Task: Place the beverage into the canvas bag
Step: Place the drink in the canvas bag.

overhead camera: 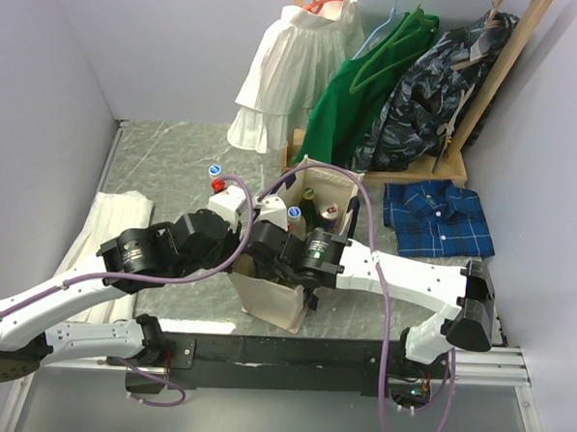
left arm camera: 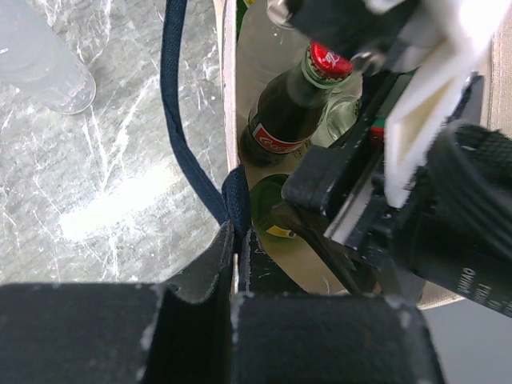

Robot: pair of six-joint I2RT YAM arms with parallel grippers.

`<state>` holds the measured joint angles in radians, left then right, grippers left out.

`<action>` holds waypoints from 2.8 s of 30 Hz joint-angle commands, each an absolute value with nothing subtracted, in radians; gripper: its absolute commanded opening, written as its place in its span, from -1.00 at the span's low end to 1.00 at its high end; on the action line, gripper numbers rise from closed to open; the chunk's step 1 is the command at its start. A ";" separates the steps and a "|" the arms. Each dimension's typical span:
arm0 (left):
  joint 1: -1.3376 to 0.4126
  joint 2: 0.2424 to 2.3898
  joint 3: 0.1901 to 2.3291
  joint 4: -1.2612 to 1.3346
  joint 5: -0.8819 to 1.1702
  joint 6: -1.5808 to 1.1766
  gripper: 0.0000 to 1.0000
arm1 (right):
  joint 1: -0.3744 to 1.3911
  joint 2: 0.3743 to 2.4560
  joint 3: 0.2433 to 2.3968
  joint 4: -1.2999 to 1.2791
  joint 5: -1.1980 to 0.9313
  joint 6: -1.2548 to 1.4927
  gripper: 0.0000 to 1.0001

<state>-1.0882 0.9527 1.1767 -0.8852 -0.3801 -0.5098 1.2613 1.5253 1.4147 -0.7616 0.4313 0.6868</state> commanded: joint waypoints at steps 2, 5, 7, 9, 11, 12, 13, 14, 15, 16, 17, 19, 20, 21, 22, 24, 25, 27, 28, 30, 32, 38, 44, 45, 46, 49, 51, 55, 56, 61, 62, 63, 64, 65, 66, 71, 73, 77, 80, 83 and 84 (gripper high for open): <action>-1.091 0.911 1.246 -0.827 -0.403 -0.500 -0.98 | 1.258 1.511 1.425 -0.653 0.430 0.707 -1.00; -1.091 0.910 1.246 -0.828 -0.405 -0.500 -0.98 | 1.256 1.517 1.422 -0.650 0.425 0.707 -1.00; -1.092 0.910 1.246 -0.828 -0.407 -0.500 -0.98 | 1.255 1.517 1.419 -0.647 0.420 0.704 -1.00; -1.092 0.910 1.244 -0.828 -0.408 -0.500 -0.98 | 1.253 1.522 1.417 -0.646 0.417 0.704 -1.00; -1.092 0.910 1.243 -0.827 -0.408 -0.500 -0.98 | 1.253 1.526 1.417 -0.646 0.414 0.704 -1.00; -1.091 0.908 1.241 -0.827 -0.408 -0.502 -0.98 | 1.253 1.528 1.413 -0.644 0.410 0.704 -1.00; -1.091 0.908 1.241 -0.828 -0.410 -0.502 -0.98 | 1.250 1.531 1.411 -0.643 0.408 0.704 -1.00; -1.092 0.910 1.241 -0.828 -0.410 -0.503 -0.98 | 1.252 1.532 1.408 -0.644 0.405 0.706 -1.00; -1.091 0.907 1.241 -0.830 -0.411 -0.503 -0.98 | 1.252 1.532 1.408 -0.641 0.403 0.706 -1.00; -1.092 0.907 1.239 -0.831 -0.413 -0.505 -0.98 | 1.252 1.535 1.405 -0.641 0.402 0.704 -1.00; -1.091 0.907 1.238 -0.831 -0.416 -0.503 -0.98 | 1.252 1.537 1.401 -0.640 0.399 0.704 -1.00; -1.091 0.902 1.236 -0.831 -0.414 -0.506 -0.98 | 1.252 1.540 1.396 -0.638 0.397 0.706 -1.00; -1.092 0.902 1.236 -0.831 -0.416 -0.508 -0.98 | 1.250 1.542 1.393 -0.637 0.394 0.706 -1.00; -1.092 0.900 1.236 -0.831 -0.414 -0.506 -0.98 | 1.249 1.543 1.390 -0.635 0.393 0.707 -1.00; -1.091 0.900 1.236 -0.831 -0.416 -0.506 -0.98 | 1.250 1.545 1.388 -0.635 0.391 0.709 -1.00; -1.091 0.899 1.235 -0.833 -0.414 -0.508 -0.98 | 1.252 1.545 1.385 -0.634 0.390 0.710 -1.00; -1.091 0.899 1.235 -0.833 -0.414 -0.509 -0.98 | 1.249 1.545 1.384 -0.634 0.390 0.712 -1.00; -1.092 0.900 1.235 -0.833 -0.416 -0.509 -0.98 | 1.250 1.543 1.382 -0.634 0.391 0.712 -1.00; -1.091 0.899 1.233 -0.833 -0.416 -0.509 -0.98 | 1.249 1.542 1.381 -0.632 0.393 0.712 -1.00; -1.091 0.899 1.233 -0.833 -0.417 -0.508 -0.98 | 1.250 1.542 1.384 -0.641 0.399 0.718 -1.00; -1.092 0.897 1.233 -0.834 -0.419 -0.508 -0.98 | 1.250 1.545 1.391 -0.649 0.403 0.722 -0.96; -1.091 0.894 1.229 -0.834 -0.420 -0.512 -0.98 | 1.252 1.545 1.399 -0.658 0.405 0.721 -0.17; -1.091 0.893 1.229 -0.834 -0.423 -0.511 -0.98 | 1.250 1.552 1.407 -0.664 0.402 0.713 0.04; -1.091 0.893 1.229 -0.834 -0.425 -0.509 -0.98 | 1.249 1.552 1.407 -0.663 0.402 0.713 0.07; -1.092 0.893 1.229 -0.836 -0.426 -0.509 -0.98 | 1.250 1.552 1.405 -0.664 0.399 0.713 0.10; -1.091 0.894 1.229 -0.836 -0.426 -0.509 -0.98 | 1.250 1.552 1.405 -0.664 0.400 0.712 0.14; -1.091 0.894 1.229 -0.838 -0.428 -0.509 -0.98 | 1.250 1.554 1.408 -0.670 0.400 0.713 0.21; -1.091 0.894 1.229 -0.835 -0.430 -0.509 -0.98 | 1.252 1.551 1.408 -0.672 0.410 0.716 0.31; -1.092 0.897 1.230 -0.834 -0.430 -0.509 -0.98 | 1.250 1.549 1.408 -0.673 0.411 0.715 0.34; -1.091 0.896 1.236 -0.831 -0.436 -0.506 -0.98 | 1.250 1.536 1.414 -0.678 0.428 0.716 0.36; -1.091 0.896 1.236 -0.830 -0.434 -0.506 -0.98 | 1.250 1.532 1.416 -0.680 0.431 0.718 0.36; -1.091 0.893 1.238 -0.828 -0.436 -0.505 -0.98 | 1.250 1.529 1.419 -0.687 0.434 0.719 0.36; -1.091 0.893 1.239 -0.827 -0.434 -0.502 -0.98 | 1.252 1.525 1.423 -0.690 0.445 0.721 0.36; -1.092 0.893 1.242 -0.825 -0.434 -0.500 -0.98 | 1.252 1.520 1.427 -0.693 0.446 0.721 0.36; -1.091 0.893 1.244 -0.822 -0.434 -0.497 -0.98 | 1.250 1.513 1.430 -0.696 0.451 0.722 0.36; -1.091 0.873 1.253 -0.808 -0.411 -0.486 -0.98 | 1.250 1.476 1.447 -0.695 0.466 0.721 0.37; -1.091 0.858 1.250 -0.785 -0.402 -0.482 -0.98 | 1.250 1.471 1.463 -0.704 0.472 0.721 0.37; -1.091 0.819 1.249 -0.767 -0.400 -0.482 -0.94 | 1.250 1.465 1.497 -0.730 0.485 0.724 0.37; -1.092 0.815 1.247 -0.769 -0.397 -0.482 -0.94 | 1.252 1.441 1.509 -0.735 0.494 0.724 0.37; -1.091 0.821 1.244 -0.769 -0.394 -0.485 -0.94 | 1.252 1.419 1.525 -0.742 0.508 0.715 0.38; -1.091 0.822 1.243 -0.767 -0.391 -0.483 -0.94 | 1.250 1.416 1.531 -0.753 0.518 0.715 0.38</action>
